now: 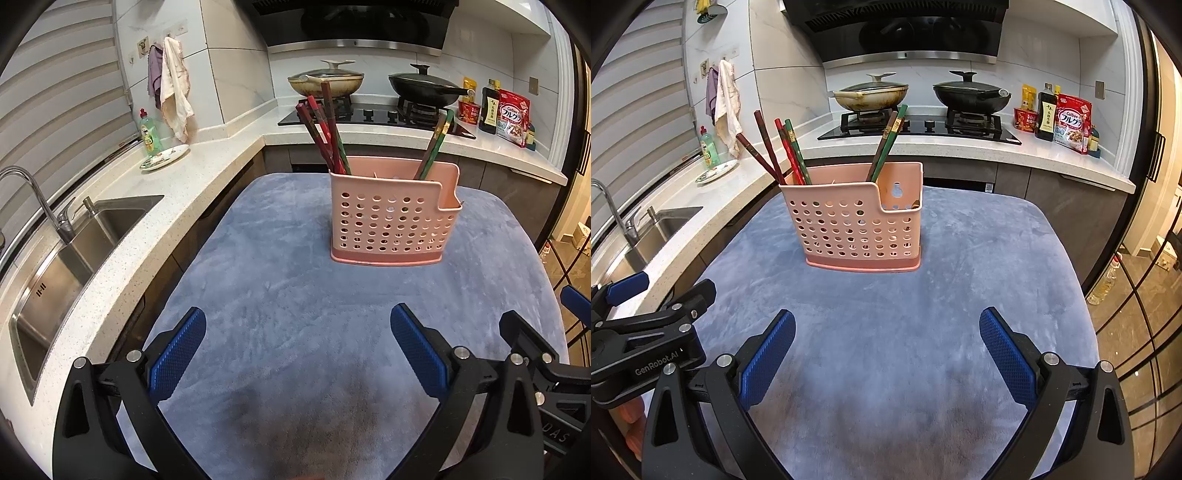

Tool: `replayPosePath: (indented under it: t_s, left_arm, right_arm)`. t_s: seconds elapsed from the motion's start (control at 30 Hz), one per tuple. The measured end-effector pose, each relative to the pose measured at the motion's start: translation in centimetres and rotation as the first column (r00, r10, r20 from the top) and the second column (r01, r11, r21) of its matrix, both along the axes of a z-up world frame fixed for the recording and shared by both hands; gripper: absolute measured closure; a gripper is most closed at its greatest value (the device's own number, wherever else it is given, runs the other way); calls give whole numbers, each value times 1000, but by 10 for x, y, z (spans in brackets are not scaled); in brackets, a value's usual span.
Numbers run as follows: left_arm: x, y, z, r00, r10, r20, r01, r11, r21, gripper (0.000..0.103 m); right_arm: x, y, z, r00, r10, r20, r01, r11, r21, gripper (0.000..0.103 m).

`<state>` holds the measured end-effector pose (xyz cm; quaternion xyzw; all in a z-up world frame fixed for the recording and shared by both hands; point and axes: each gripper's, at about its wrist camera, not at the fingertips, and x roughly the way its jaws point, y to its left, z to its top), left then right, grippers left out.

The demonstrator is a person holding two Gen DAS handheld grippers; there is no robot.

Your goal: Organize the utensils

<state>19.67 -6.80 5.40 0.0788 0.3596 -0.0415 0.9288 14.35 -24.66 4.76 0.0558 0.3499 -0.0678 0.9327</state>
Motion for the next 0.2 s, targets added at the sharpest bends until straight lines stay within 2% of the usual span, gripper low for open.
replayPosePath:
  t_s: [0.2]
  left_arm:
    - [1, 1, 2, 1000, 4, 10, -4, 1000, 6, 7]
  right_arm:
    - [4, -1, 1, 1000, -5, 6, 5, 1000, -1, 7]
